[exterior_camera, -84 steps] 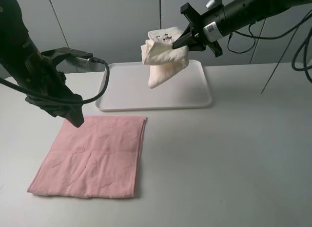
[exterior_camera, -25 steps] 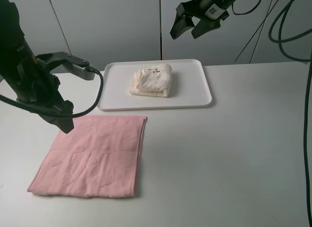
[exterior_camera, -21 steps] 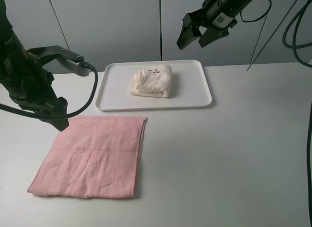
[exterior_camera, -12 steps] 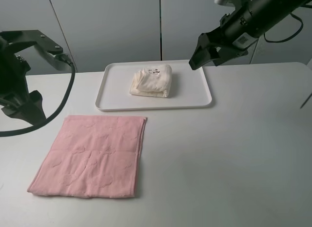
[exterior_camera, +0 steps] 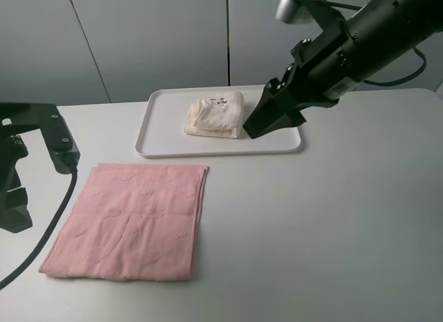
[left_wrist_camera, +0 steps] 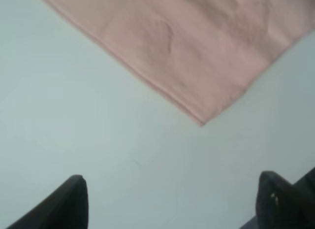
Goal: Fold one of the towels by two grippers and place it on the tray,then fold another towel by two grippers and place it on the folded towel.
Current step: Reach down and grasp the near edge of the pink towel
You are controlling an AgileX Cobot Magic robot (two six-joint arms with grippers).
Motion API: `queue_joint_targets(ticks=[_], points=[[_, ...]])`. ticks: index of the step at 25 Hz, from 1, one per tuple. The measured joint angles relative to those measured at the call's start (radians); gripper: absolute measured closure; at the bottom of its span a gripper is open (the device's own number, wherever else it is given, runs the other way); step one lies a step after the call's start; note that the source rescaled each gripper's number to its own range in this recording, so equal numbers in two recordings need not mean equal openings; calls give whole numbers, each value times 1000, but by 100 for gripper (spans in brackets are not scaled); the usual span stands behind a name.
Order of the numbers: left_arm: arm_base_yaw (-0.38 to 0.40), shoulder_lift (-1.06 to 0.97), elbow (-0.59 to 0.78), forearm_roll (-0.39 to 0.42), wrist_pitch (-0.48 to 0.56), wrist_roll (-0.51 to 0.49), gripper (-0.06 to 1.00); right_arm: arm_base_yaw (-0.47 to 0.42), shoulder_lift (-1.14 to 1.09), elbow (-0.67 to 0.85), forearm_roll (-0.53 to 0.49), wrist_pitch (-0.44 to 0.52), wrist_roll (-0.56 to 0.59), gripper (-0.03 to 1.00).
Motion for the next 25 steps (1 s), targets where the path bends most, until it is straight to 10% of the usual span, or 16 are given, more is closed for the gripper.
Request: queue_joint_targets(ticks=[8,25], points=[[0,-13,105,56,-25,141,6,271,0,2,-192,-43,-127,18],[0,-13,183,145,-239,206,-3,379,121,2,-202,-116,-36,-3]])
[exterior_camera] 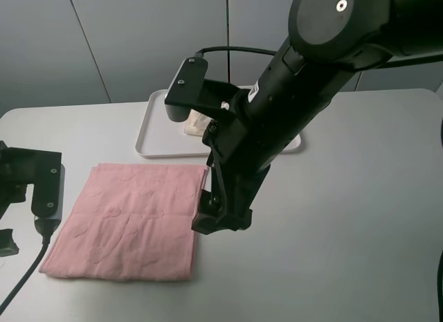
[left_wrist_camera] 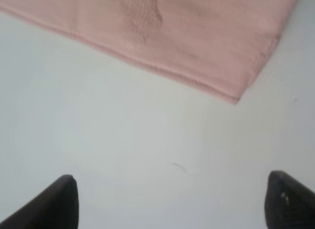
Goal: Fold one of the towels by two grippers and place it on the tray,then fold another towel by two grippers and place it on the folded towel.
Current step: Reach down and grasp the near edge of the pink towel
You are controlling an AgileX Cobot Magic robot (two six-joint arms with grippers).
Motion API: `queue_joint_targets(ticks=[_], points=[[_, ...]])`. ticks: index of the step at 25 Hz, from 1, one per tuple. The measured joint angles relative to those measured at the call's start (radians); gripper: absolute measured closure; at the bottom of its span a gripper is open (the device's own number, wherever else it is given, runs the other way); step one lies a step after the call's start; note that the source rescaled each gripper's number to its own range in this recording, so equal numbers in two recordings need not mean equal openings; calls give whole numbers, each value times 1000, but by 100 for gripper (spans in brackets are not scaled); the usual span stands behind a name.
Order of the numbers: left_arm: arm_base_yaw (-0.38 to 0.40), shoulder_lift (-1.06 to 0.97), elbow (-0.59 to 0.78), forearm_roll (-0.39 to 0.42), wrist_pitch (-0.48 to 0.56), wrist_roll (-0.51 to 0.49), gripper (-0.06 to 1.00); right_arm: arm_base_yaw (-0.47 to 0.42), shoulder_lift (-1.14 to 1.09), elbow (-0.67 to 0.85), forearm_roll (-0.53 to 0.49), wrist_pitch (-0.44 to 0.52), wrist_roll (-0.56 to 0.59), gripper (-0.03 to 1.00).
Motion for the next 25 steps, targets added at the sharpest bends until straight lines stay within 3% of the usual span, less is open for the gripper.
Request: queue_joint_targets(ticks=[5,8,13,17,22,25], points=[[0,0,83,-27,-91,156,-4,81,98,0,-11,-46,2,-3],[0,-2,165,-32,-170,197,-4,115,145,0,-15,-61,2,-3],[0,-2,253,-34,-299,211,-4,131,187,0,-15,-78,2,-3],[0,-2,265,-49,-300,211,-4,133,189,-3,-26,-108,9,-3],[0,-2,265,-81,-307,209,-4,133,211,-116,-184,-72,180,-3],[0,-2,265,-101,-332,209,-4,133,229,-188,-215,-9,231,-3]])
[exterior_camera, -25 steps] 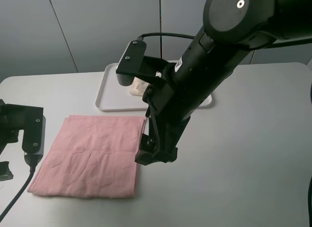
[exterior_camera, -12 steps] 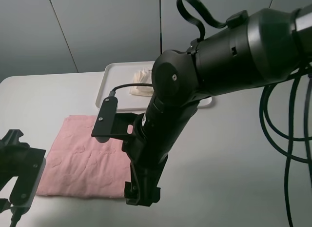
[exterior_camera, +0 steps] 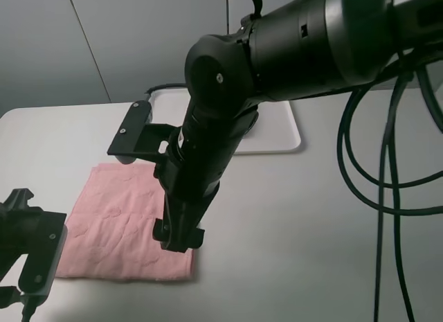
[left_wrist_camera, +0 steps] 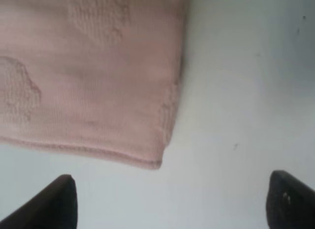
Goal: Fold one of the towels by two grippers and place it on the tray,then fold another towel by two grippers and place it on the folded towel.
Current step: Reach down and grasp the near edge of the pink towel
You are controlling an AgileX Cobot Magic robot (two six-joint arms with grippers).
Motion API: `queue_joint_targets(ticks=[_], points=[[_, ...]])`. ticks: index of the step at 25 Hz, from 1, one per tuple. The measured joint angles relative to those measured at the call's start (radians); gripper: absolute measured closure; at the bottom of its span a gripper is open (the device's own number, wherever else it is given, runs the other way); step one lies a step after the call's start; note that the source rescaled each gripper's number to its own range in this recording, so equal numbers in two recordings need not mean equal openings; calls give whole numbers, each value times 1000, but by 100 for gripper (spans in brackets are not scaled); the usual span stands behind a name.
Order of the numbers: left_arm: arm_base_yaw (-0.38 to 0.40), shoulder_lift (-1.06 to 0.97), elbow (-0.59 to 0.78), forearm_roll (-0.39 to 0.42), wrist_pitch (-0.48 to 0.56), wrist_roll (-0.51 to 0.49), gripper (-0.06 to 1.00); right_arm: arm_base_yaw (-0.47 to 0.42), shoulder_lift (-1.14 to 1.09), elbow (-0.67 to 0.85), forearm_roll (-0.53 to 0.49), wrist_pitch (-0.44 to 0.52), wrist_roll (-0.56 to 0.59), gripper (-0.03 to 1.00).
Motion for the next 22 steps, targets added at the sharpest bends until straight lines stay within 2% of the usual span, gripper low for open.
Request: queue_joint_targets(ticks=[9,22], points=[[0,37,0,-18,-101,0,-4,17,88,-13,-15,65,27,-3],[0,180,-48,-9,-132,-37,-4,21,115,-13,-17,64,29,-3]])
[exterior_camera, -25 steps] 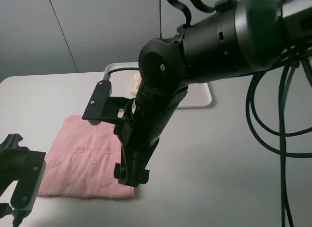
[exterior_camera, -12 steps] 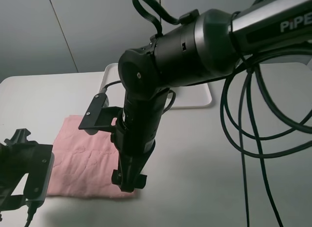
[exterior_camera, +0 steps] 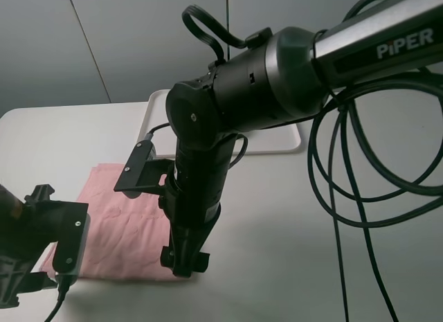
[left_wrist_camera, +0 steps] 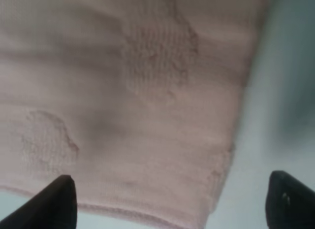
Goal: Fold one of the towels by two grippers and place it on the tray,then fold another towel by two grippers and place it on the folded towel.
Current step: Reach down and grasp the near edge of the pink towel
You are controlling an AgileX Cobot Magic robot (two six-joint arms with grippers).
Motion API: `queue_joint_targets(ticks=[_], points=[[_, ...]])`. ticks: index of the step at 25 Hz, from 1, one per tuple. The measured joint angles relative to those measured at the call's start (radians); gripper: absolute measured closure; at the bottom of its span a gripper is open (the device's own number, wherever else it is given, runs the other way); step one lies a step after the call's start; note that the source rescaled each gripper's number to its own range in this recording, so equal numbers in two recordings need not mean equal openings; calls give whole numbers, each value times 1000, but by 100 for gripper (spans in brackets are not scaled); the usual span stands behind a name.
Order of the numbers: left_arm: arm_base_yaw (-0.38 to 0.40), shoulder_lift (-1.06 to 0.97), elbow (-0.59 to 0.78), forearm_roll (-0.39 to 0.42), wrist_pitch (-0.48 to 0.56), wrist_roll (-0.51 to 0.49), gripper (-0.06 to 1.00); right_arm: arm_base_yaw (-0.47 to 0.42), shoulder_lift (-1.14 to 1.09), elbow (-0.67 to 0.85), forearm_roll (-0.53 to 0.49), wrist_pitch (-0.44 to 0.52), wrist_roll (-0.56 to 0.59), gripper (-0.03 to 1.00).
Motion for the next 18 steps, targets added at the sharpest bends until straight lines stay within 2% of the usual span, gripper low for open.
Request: queue_joint_targets(ticks=[18], points=[[0,49,-1,67,33,9,-4,0,0,0,0,-15,-9,-3]])
